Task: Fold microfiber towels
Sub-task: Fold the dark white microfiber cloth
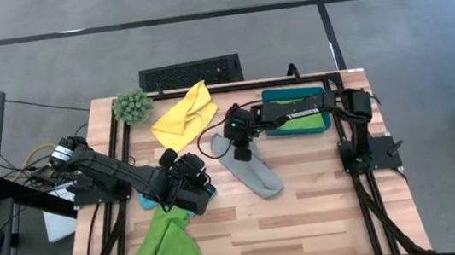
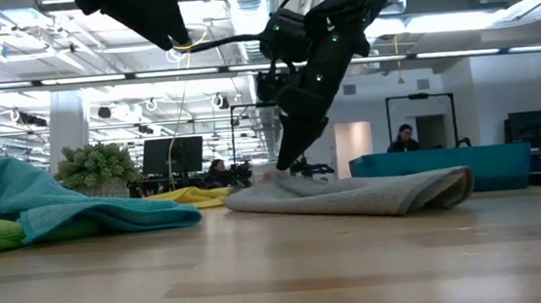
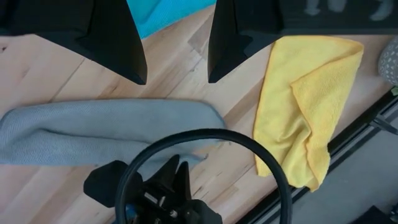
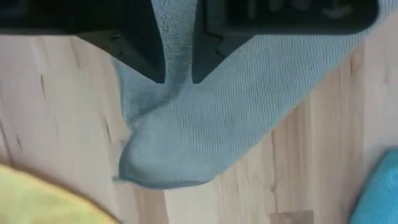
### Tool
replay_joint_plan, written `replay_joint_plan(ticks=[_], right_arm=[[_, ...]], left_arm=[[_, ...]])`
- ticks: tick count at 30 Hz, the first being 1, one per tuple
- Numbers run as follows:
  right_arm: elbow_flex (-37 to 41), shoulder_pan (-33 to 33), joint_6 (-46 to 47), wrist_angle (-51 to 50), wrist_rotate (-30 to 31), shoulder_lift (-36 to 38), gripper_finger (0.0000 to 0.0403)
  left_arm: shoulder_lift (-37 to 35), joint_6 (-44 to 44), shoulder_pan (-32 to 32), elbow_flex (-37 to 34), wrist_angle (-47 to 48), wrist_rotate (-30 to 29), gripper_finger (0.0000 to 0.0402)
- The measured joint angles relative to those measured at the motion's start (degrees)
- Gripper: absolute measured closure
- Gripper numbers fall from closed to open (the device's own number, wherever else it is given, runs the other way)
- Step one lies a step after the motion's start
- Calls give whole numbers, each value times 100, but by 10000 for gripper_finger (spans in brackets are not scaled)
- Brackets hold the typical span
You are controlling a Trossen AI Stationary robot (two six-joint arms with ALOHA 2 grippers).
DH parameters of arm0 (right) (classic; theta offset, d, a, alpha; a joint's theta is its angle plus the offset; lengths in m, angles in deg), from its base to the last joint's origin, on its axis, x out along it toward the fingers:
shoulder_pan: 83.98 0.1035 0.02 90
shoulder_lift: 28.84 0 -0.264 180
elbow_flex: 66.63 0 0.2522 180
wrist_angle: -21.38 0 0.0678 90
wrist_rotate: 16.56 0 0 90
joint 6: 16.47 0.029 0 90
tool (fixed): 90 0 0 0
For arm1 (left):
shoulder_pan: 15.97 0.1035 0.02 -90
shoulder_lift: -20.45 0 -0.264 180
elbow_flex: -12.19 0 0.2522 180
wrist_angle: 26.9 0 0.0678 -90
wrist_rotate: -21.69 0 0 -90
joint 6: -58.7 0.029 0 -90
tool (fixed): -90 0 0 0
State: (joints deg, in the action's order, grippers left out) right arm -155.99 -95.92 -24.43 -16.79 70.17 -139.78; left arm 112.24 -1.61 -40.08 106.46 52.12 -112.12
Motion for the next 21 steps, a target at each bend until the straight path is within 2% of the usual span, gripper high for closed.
replay_joint_plan(ticks=[8,21], right_arm=[[0,-65,96,-35,-246,0,246],[18,-131,299,25,-280,-386,238]], left_arm=[[0,-34,0,0,-2,-2,237],[2,-66,0,0,-24,-4,237]])
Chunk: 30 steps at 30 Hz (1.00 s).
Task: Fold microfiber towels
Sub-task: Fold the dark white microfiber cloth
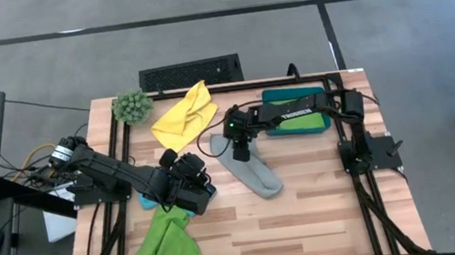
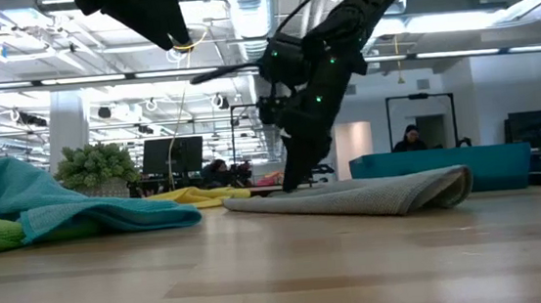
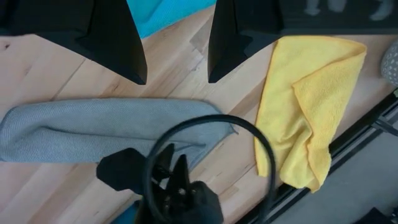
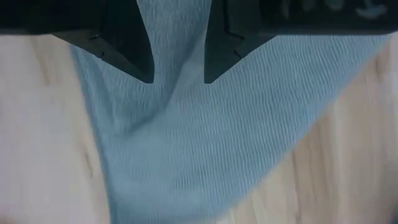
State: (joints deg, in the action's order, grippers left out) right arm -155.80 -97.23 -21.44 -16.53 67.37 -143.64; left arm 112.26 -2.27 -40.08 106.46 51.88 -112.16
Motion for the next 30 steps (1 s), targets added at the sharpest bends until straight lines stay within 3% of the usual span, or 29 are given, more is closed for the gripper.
replay_joint_plan(ticks=[12,16,22,30], right_arm=[[-27,-162,-2,230,11,-268,252],[-18,-165,-3,218,9,-272,293],[-18,-183,-3,149,-7,-270,389],[-19,-78,-1,-222,-7,-138,397]], left_arm=[[0,-33,0,2,0,-3,237],[0,-33,0,2,2,-4,237],[0,-33,0,2,2,-4,237],[0,-33,0,2,2,-3,237]])
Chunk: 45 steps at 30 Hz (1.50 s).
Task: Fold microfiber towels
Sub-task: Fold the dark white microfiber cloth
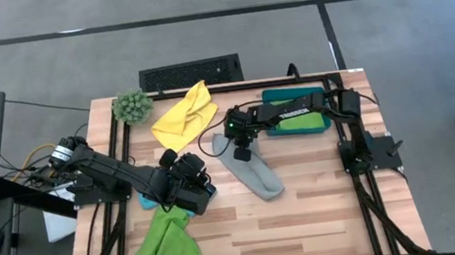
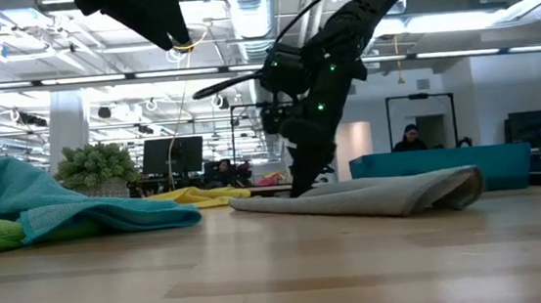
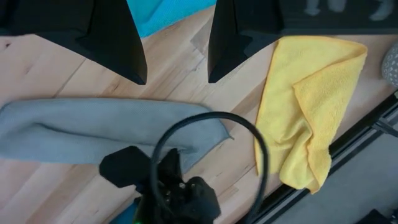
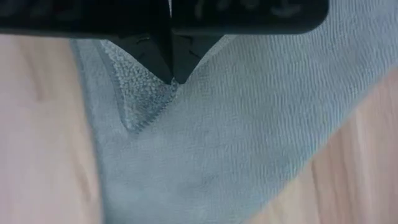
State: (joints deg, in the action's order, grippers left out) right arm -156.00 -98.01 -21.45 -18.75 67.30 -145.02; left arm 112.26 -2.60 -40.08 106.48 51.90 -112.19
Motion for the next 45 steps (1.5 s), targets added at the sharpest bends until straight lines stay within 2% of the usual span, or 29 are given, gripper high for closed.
replay_joint_plan(ticks=[10,12,25,45], right_arm=[[-367,87,-45,-956,1,456,399],[-493,91,-97,-847,-4,585,400],[-545,-11,75,-1396,-1,2081,402],[-541,164,-154,-1893,2,2519,403]], left_arm=[[0,46,0,0,9,15,237],[2,53,-2,0,24,51,237],[2,59,-2,2,128,110,237],[2,58,-1,2,155,227,237]])
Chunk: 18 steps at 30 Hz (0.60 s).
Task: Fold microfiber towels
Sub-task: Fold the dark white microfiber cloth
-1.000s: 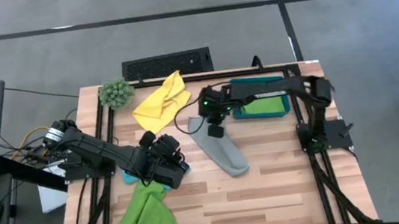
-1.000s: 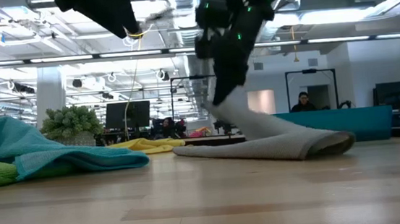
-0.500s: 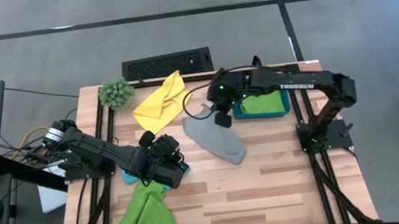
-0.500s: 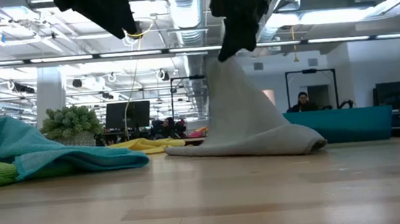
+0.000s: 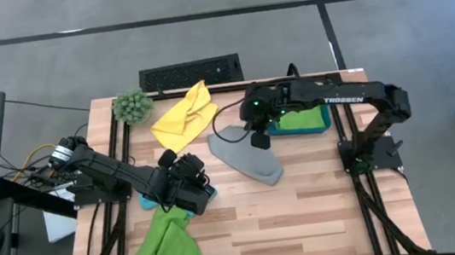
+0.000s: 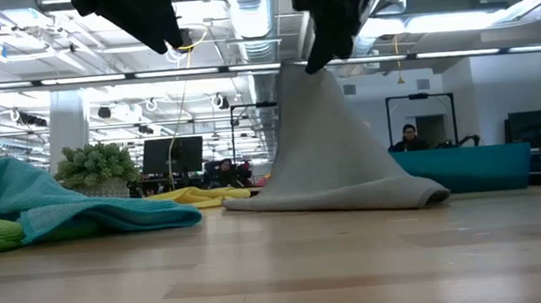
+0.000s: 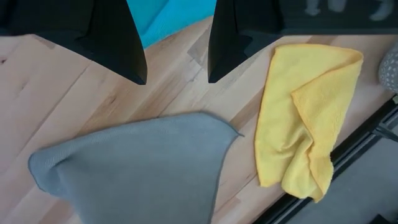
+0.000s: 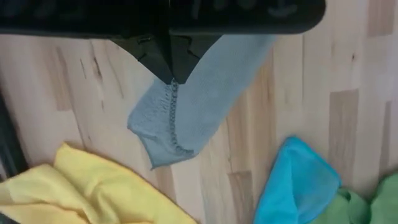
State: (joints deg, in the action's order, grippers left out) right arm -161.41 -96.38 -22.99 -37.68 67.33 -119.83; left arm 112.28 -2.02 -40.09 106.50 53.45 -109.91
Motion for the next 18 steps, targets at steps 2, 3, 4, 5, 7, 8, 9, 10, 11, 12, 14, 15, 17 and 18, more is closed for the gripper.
replay_joint_plan(ticks=[2,3,4,5,7,8,9,10,11,12,14,15,17,18], right_arm=[[0,-5,1,65,-2,155,403],[0,-9,-2,26,-3,243,403],[0,-9,-6,8,-4,326,403],[0,-9,-34,-6,-7,409,403],[-2,1,-166,-149,-7,536,403],[-2,23,-250,-206,-4,581,403],[-2,48,-363,-245,-5,609,403],[-1,84,-492,-259,-6,635,403],[0,113,-615,-268,-7,665,403],[0,128,-735,-277,-7,698,403],[-2,172,-939,-274,-18,763,403],[-2,194,-1028,-293,-17,793,403],[-2,226,-1229,-306,-18,858,403],[-2,237,-1343,-311,-17,896,403]], left_arm=[[0,-1,1,0,-2,-1,237],[0,1,1,0,0,-13,237],[0,1,4,0,0,-48,237],[0,3,23,0,4,-87,237],[0,138,90,-2,12,-82,237],[0,264,148,-2,2,-58,237],[0,435,215,-2,-6,-1,237],[0,630,288,-4,-15,52,237],[0,821,366,-4,-36,66,237],[0,1021,442,-4,-66,70,237],[0,1448,635,-4,-70,118,237],[0,1679,746,-4,-75,240,237],[0,2134,1007,-4,-148,627,237],[0,2381,1139,-4,-255,872,237]])
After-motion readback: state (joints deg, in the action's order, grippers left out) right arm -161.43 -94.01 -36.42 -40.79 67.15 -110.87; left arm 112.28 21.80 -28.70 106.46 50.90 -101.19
